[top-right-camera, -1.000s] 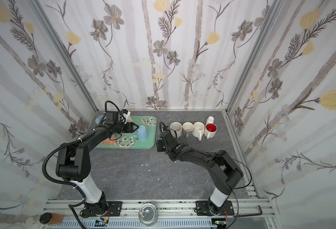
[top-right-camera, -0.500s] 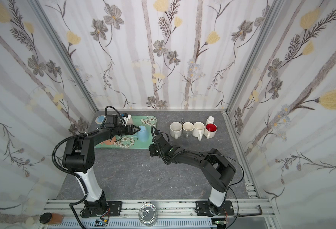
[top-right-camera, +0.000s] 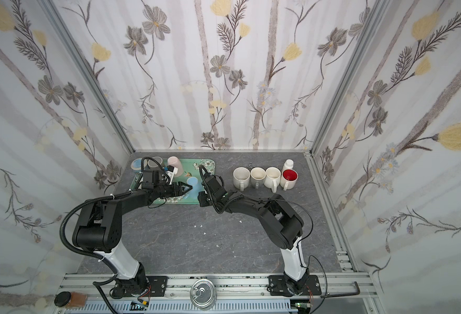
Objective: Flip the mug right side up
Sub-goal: 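Lower the left gripper and close it on the light blue mug's handle, then lift the light blue mug with the left gripper toward the approaching right gripper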
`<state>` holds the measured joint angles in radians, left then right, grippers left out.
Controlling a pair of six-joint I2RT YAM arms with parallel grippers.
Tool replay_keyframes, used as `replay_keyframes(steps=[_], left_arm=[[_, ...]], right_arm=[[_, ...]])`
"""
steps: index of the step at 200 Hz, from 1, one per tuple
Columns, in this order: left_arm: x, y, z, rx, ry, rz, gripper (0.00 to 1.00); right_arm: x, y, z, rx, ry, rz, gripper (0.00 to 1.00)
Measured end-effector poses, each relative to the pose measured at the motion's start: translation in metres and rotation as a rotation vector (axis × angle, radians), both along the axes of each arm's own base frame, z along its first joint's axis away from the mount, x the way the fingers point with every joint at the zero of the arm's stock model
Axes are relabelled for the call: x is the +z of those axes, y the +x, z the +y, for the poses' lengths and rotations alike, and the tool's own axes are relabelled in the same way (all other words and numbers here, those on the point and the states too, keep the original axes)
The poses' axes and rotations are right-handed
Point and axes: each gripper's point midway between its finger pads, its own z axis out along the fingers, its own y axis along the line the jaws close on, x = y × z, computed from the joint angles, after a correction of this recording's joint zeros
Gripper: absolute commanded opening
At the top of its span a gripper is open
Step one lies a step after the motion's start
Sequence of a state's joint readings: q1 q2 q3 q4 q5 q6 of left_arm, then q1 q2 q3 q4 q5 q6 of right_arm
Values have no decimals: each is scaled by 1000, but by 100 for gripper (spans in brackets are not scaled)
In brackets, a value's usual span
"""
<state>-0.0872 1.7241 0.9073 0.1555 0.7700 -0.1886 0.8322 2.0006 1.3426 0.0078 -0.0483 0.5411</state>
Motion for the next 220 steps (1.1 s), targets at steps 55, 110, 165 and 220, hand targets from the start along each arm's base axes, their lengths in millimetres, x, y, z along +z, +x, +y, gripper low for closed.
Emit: replay_keyframes(steps=[55, 110, 165, 220], left_arm=[[-12, 2, -3, 12, 188, -37, 54], [-15, 11, 3, 58, 360, -81, 48], [-26, 16, -1, 68, 497, -85, 23], [-21, 22, -4, 84, 576, -101, 1]], right_arm=[[-14, 14, -4, 1, 3, 58, 44], [-18, 8, -5, 11, 3, 84, 44], [-16, 1, -14, 3, 4, 93, 43], [-1, -7, -23, -5, 17, 75, 43]])
